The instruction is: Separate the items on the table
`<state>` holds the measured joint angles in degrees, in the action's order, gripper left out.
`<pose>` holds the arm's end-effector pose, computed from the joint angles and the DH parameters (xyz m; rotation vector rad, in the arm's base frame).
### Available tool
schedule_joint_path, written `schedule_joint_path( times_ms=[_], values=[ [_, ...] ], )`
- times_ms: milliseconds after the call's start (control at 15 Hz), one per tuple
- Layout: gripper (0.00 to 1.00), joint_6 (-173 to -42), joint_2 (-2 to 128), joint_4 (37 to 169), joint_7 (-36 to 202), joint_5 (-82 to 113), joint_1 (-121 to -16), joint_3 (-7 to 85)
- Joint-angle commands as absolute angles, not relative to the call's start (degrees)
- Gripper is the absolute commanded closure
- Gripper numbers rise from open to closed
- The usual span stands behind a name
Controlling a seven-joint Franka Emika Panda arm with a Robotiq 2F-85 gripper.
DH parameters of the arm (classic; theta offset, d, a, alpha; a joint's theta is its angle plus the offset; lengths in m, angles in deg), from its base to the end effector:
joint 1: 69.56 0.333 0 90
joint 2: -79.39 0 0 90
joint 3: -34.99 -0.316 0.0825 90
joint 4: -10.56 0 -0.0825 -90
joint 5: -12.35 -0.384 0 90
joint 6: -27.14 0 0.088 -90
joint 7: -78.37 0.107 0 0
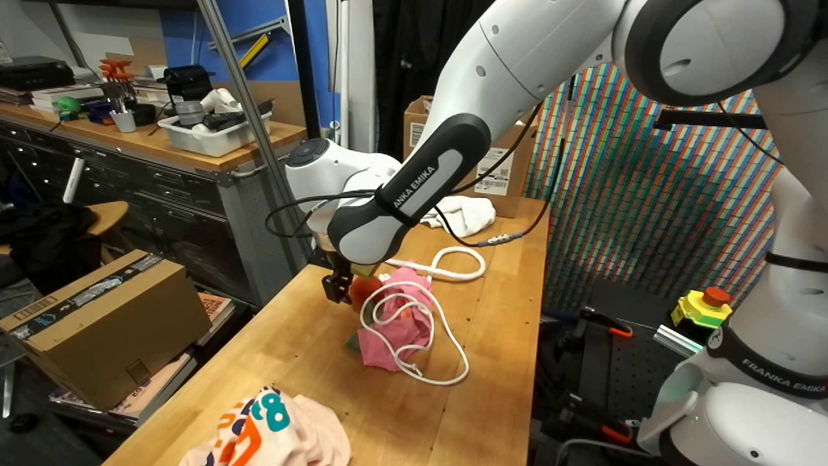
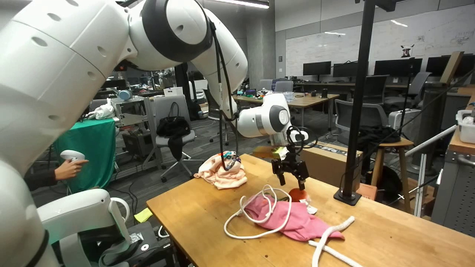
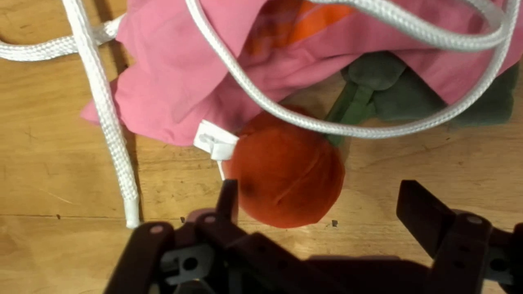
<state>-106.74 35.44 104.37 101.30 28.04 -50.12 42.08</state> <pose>0.6631 0.1499 0.1657 2.8560 0.0637 0.0290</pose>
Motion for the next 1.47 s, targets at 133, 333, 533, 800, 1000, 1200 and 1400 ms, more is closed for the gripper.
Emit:
schedule_joint_path(
  times_ms=[133, 333, 533, 800, 1000, 1200, 1400],
  values=[
    [0.00, -100.54, 30.22, 95.27, 100.66, 29.19, -50.74, 42.26],
    [0.00, -98.56, 28.48, 92.86, 100.74, 29.59, -50.91, 42.67],
    [0.03, -97.40, 26.90, 91.05, 100.72, 30.24, -51.22, 43.08],
    [0.37, -96.14, 25.47, 89.17, 100.71, 30.20, -51.79, 43.12],
    [0.61, -95.63, 24.89, 88.15, 100.67, 30.00, -52.13, 43.03],
    [0.85, -95.09, 24.97, 87.77, 100.79, 30.02, -52.18, 43.04],
    [0.94, -94.83, 25.42, 87.86, 100.94, 30.15, -52.06, 43.08]
  ],
)
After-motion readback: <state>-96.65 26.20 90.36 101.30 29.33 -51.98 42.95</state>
